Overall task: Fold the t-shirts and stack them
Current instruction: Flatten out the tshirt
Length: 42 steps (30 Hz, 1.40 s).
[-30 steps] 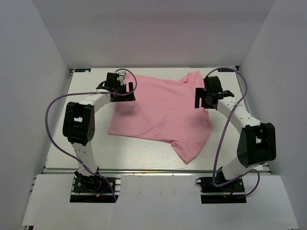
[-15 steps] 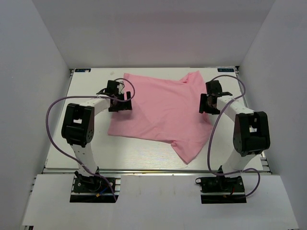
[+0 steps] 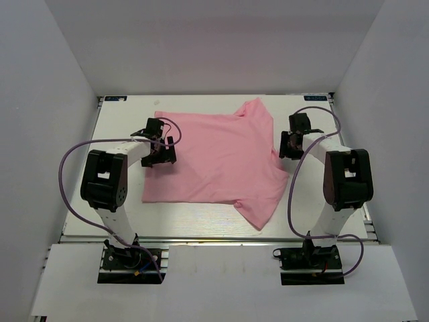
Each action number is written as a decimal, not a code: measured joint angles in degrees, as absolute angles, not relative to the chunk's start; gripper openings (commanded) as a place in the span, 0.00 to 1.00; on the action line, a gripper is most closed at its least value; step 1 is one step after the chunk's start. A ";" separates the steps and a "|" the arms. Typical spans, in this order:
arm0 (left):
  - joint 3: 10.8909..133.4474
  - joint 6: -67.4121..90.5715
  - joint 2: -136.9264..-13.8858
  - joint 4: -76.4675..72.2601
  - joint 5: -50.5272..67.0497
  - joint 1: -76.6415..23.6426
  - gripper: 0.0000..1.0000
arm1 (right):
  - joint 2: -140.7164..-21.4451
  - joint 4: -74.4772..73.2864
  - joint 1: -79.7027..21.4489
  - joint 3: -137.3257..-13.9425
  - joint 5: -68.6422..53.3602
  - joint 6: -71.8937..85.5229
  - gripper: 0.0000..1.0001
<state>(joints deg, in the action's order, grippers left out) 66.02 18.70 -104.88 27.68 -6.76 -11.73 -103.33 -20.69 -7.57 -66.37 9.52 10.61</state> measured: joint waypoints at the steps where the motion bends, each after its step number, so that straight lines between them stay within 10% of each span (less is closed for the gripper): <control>1: 65.95 18.79 -104.75 27.99 -6.98 -11.73 1.00 | -103.39 -20.29 -7.57 -66.37 8.10 10.31 0.52; 24: 65.49 19.16 -104.20 29.23 -8.60 -11.68 1.00 | -107.42 -13.43 -7.66 -66.76 0.99 6.87 0.41; 30: 65.47 19.16 -103.57 29.58 -8.64 -11.68 1.00 | -108.49 -13.17 -7.79 -67.83 -0.40 6.68 0.00; 42: 63.29 19.57 -101.84 28.73 -8.62 -11.68 1.00 | -97.82 -20.82 -8.64 -68.12 15.35 12.25 0.00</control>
<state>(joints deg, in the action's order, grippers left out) 63.29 19.57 -101.84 28.73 -8.62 -11.68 -97.82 -20.82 -8.64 -68.12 15.35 12.25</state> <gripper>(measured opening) 0.997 0.009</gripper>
